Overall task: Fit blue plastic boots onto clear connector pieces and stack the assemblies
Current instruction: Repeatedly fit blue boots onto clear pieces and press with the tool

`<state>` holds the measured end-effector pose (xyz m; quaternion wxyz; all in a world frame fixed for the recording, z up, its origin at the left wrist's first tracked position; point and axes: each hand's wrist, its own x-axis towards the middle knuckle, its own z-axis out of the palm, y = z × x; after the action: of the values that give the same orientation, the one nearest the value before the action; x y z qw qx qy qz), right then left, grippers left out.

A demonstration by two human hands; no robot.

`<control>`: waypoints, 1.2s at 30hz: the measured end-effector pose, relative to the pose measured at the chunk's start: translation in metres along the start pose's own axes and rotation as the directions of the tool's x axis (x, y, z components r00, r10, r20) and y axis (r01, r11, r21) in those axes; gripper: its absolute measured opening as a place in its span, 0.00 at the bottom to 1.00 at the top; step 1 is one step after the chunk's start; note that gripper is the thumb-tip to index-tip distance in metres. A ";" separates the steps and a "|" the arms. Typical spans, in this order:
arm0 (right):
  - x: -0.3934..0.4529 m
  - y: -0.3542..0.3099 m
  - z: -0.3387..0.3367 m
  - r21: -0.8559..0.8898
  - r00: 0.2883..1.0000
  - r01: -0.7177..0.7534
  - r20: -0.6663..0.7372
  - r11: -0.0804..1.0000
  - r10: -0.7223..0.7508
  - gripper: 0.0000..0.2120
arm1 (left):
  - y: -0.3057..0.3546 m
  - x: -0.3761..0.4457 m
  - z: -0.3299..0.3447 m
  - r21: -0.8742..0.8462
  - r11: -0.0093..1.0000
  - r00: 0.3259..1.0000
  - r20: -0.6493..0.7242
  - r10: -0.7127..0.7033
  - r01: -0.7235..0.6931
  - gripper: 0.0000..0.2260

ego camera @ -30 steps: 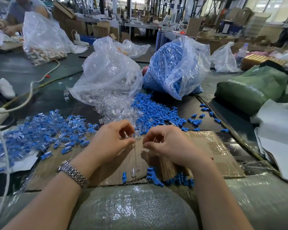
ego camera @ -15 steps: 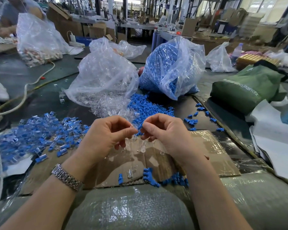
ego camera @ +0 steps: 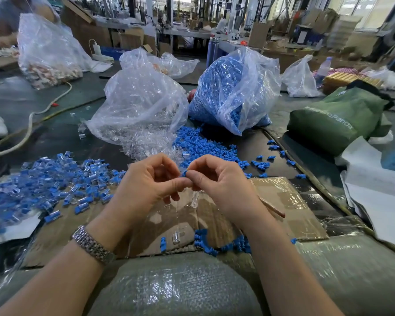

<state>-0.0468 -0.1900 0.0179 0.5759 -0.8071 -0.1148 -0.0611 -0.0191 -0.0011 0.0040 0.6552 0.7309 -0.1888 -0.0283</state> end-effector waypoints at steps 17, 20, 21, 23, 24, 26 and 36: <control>-0.002 0.000 0.001 -0.142 0.962 0.274 0.026 0.951 -0.273 0.02 | 0.007 -0.001 -0.010 -0.373 0.915 0.985 0.131 -0.112 0.154 0.13; -0.002 0.000 0.001 -0.162 0.957 0.289 0.033 0.943 -0.288 0.03 | 0.009 -0.002 -0.008 -0.344 0.930 0.989 0.111 -0.096 0.129 0.12; -0.002 0.000 0.002 -0.168 0.956 0.292 0.035 0.941 -0.290 0.03 | 0.009 -0.003 -0.007 -0.335 0.934 0.990 0.104 -0.092 0.122 0.11; -0.002 0.001 0.002 -0.183 0.956 0.294 0.032 0.938 -0.293 0.03 | 0.010 -0.004 -0.006 -0.322 0.940 0.992 0.091 -0.085 0.110 0.10; -0.003 0.001 0.001 -0.189 0.956 0.292 0.029 0.938 -0.291 0.03 | 0.011 -0.004 -0.006 -0.316 0.943 0.993 0.086 -0.083 0.107 0.10; -0.003 0.001 0.000 -0.204 0.958 0.284 0.028 0.937 -0.285 0.02 | 0.012 -0.005 -0.005 -0.306 0.946 0.993 0.082 -0.083 0.104 0.11; -0.001 0.005 -0.023 -0.315 0.979 -0.048 -0.203 0.948 -0.018 0.11 | 0.013 -0.004 -0.006 -0.344 0.931 0.992 0.056 -0.112 0.125 0.13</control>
<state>-0.0452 -0.2132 0.0205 0.4472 -0.8798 -0.0378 -0.1563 -0.0246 0.0048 0.0163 0.7672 0.6136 -0.1481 -0.1136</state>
